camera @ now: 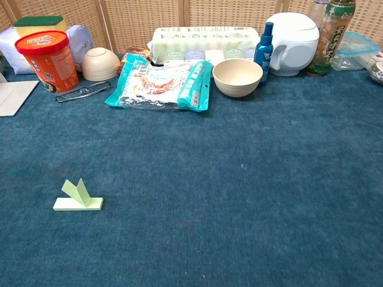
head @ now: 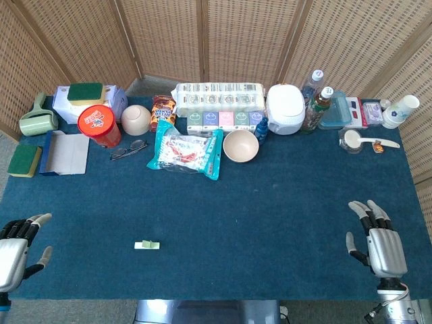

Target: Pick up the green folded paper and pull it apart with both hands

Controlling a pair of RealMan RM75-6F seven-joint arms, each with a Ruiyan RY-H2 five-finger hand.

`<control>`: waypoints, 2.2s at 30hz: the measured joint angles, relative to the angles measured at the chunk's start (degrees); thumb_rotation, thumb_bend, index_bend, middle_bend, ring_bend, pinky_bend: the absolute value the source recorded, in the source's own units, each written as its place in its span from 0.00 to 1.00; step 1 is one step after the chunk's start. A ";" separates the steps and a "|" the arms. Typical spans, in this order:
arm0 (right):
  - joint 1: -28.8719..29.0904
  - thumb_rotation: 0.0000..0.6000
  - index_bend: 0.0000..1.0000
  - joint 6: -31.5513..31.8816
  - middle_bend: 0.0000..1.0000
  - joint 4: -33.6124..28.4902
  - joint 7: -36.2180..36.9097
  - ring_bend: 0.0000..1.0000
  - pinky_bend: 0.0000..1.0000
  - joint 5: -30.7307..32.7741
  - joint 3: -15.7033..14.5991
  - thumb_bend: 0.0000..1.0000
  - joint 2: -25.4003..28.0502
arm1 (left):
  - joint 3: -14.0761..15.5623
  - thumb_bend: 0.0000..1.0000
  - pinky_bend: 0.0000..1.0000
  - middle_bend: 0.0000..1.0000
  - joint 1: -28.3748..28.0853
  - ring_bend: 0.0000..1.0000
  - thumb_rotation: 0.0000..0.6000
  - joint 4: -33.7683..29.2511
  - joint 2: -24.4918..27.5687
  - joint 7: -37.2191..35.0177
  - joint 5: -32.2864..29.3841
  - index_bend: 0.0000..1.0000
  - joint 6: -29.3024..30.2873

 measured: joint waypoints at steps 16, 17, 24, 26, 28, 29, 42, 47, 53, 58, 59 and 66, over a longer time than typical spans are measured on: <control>-0.05 1.00 0.15 0.27 0.20 0.27 0.64 0.06 0.11 0.00 0.04 0.53 -0.17 | -0.10 0.35 0.17 0.23 0.10 0.23 1.00 -0.33 0.76 -0.60 0.31 0.19 0.70; -0.05 1.00 0.15 0.25 0.20 0.21 0.60 0.06 0.11 -0.02 0.01 0.53 -0.13 | -0.11 0.35 0.17 0.23 0.03 0.23 1.00 -0.32 0.81 -0.62 0.37 0.19 0.63; -0.15 1.00 0.15 0.31 0.20 0.06 0.62 0.06 0.11 0.06 -0.04 0.53 0.07 | 0.04 0.35 0.17 0.23 -0.42 0.24 1.00 -0.53 1.34 -1.54 0.58 0.19 -0.15; -0.18 1.00 0.15 0.25 0.20 0.04 0.66 0.06 0.11 0.02 -0.16 0.53 0.08 | 0.04 0.35 0.17 0.23 -0.61 0.25 1.00 -0.59 1.42 -1.56 0.71 0.19 -0.36; -0.18 1.00 0.15 0.08 0.20 0.07 0.66 0.06 0.11 -0.05 -0.32 0.53 0.04 | 0.06 0.35 0.17 0.24 -0.91 0.27 1.00 -0.82 1.62 -1.58 0.84 0.19 -0.86; -0.17 1.00 0.15 -0.04 0.20 0.12 0.65 0.06 0.11 -0.11 -0.45 0.53 -0.01 | 0.08 0.35 0.17 0.25 -1.03 0.27 1.00 -0.88 1.67 -1.55 0.90 0.19 -1.03; -0.78 1.00 0.15 0.42 0.20 0.66 1.23 0.06 0.11 -0.27 -0.95 0.53 -0.35 | -0.36 0.34 0.93 0.89 -4.15 0.92 1.00 -0.17 1.91 0.98 1.86 0.28 -4.85; -0.76 1.00 0.15 0.23 0.20 0.66 1.14 0.06 0.11 -0.25 -1.03 0.53 -0.40 | -0.32 0.33 1.00 1.00 -5.40 1.00 1.00 0.14 2.22 0.79 2.16 0.31 -6.76; -0.68 1.00 0.15 0.06 0.20 0.63 0.97 0.06 0.11 -0.10 -0.95 0.53 -0.58 | 0.06 0.34 1.00 1.00 -6.96 1.00 1.00 0.12 2.79 1.35 1.97 0.32 -9.98; -0.62 1.00 0.15 -0.06 0.20 0.54 0.75 0.06 0.11 0.01 -0.89 0.53 -0.56 | 0.17 0.34 1.00 1.00 -7.92 1.00 1.00 -0.37 2.29 3.46 0.66 0.39 -11.82; -0.62 1.00 0.15 -0.14 0.20 0.53 0.75 0.06 0.11 0.10 -0.89 0.53 -0.56 | 0.14 0.34 1.00 1.00 -8.00 1.00 1.00 -0.43 1.98 3.61 0.46 0.40 -11.96; -0.42 1.00 0.15 -0.66 0.20 0.66 0.95 0.06 0.11 0.50 -0.78 0.53 -0.69 | -0.05 0.28 1.00 1.00 -9.28 1.00 1.00 -0.76 -0.58 3.83 -0.53 0.45 -13.81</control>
